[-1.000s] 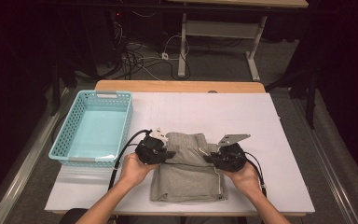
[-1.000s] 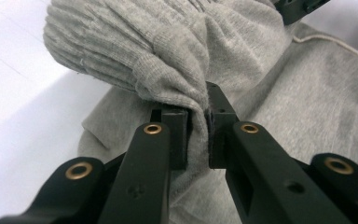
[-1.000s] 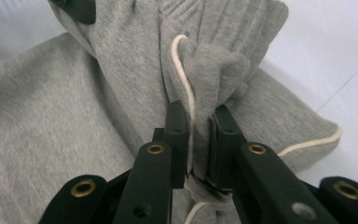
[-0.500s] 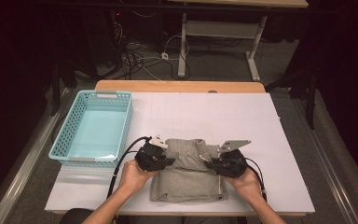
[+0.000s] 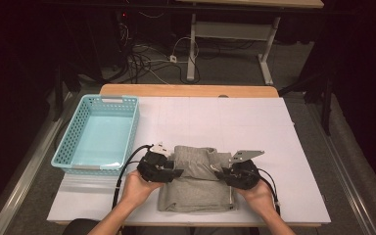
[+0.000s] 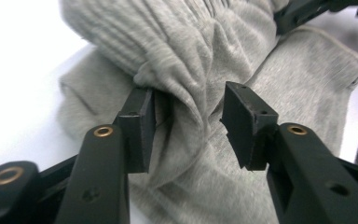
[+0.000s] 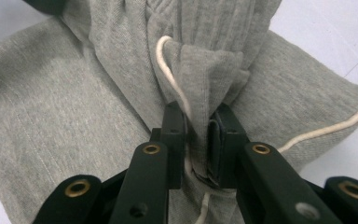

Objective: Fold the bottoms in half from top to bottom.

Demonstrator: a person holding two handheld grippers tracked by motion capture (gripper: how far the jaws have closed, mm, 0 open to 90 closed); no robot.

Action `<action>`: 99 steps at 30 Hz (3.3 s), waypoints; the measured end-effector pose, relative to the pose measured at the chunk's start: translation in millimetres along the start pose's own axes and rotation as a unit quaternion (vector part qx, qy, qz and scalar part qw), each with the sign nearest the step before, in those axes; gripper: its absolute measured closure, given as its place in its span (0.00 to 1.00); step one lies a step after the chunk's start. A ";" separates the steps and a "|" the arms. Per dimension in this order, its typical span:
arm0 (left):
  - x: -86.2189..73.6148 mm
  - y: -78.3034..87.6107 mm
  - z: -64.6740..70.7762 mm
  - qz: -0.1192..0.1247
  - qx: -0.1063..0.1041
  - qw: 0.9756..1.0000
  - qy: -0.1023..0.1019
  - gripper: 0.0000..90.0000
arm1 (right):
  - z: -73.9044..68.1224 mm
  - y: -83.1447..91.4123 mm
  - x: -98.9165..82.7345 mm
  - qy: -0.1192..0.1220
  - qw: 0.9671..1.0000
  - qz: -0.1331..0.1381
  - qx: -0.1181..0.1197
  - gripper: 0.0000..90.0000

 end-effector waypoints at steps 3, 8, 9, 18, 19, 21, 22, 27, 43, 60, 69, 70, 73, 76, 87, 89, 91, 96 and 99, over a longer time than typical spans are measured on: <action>3.9 13.0 -8.7 0.026 0.010 0.999 0.015 0.53 | -0.7 0.1 -0.1 0.002 1.000 -0.001 -0.002 0.86; 5.8 23.0 -22.2 0.043 0.009 0.998 0.043 0.63 | -1.2 0.6 0.2 0.006 1.000 -0.003 -0.001 0.86; 5.2 21.7 -23.3 0.039 0.006 0.998 0.044 0.69 | -1.4 0.7 0.2 0.006 1.000 -0.004 -0.001 0.86; 2.6 -9.1 -33.9 -0.006 0.018 0.998 0.056 0.84 | -6.0 3.9 -1.3 0.011 1.000 -0.011 -0.004 0.85; 2.3 -10.6 -34.3 -0.008 0.018 0.998 0.056 0.83 | -6.4 4.2 -1.5 0.011 1.000 -0.012 -0.004 0.85; 2.2 -13.3 -34.3 -0.010 0.020 0.998 0.055 0.83 | -7.3 4.6 -1.8 0.011 1.000 -0.012 -0.003 0.85; 2.3 -13.7 -34.0 -0.009 0.021 0.998 0.055 0.81 | -7.8 4.8 -1.9 0.012 1.000 -0.013 -0.003 0.85; 3.0 -13.6 -31.4 -0.008 0.018 0.998 0.053 0.77 | -9.0 5.3 -1.3 0.013 1.000 -0.011 -0.004 0.82; 4.1 -14.2 -21.6 -0.009 0.009 0.999 0.039 0.66 | -5.1 19.3 7.9 0.000 1.000 -0.013 0.007 0.65; 1.8 -17.4 -18.9 -0.017 0.007 0.999 0.033 0.66 | 12.4 12.1 18.1 -0.025 0.999 -0.008 -0.023 1.00; -10.2 -21.3 -12.4 -0.034 0.011 0.999 0.016 0.64 | 1.1 9.1 5.1 -0.011 1.000 -0.022 -0.009 1.00; -11.4 -21.1 -11.5 -0.033 0.011 0.999 0.015 0.63 | 0.3 10.1 3.9 -0.011 1.000 -0.022 -0.008 1.00; -16.1 -21.5 -10.6 -0.031 0.007 0.999 0.019 0.62 | -2.4 11.2 0.1 -0.013 1.000 -0.020 -0.002 0.99; -19.2 -21.8 -9.7 -0.031 0.006 0.999 0.020 0.61 | -4.9 12.9 -3.5 -0.013 1.000 -0.022 0.001 0.98; -21.5 -17.2 -9.9 -0.027 0.014 0.999 0.020 0.56 | -8.3 19.7 -9.9 -0.018 1.000 -0.013 -0.001 0.92; -19.7 -14.4 -10.1 -0.021 0.011 0.999 0.026 0.54 | -7.5 22.0 -8.2 -0.022 1.000 -0.007 -0.002 0.90; -15.7 -9.5 -5.4 -0.013 0.021 1.000 0.016 0.52 | -6.8 25.0 -4.4 -0.018 1.000 0.001 -0.007 0.88; -11.7 -5.6 15.6 -0.006 0.021 1.000 -0.022 0.49 | -14.3 27.5 5.3 -0.003 1.000 0.017 -0.007 0.83; -17.8 -8.8 18.3 -0.024 0.028 0.999 -0.033 0.46 | -21.5 25.1 4.7 0.000 1.000 0.013 0.000 0.80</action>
Point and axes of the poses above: each handheld gripper's, and its own axes: y roughly backward along the jaws, x roughly out of its top, z roughly to its right, the point moved 4 cm from there along -y, roughly forward along the jaws, and after that the axes turned 4 degrees about z, right-handed, at the moved point
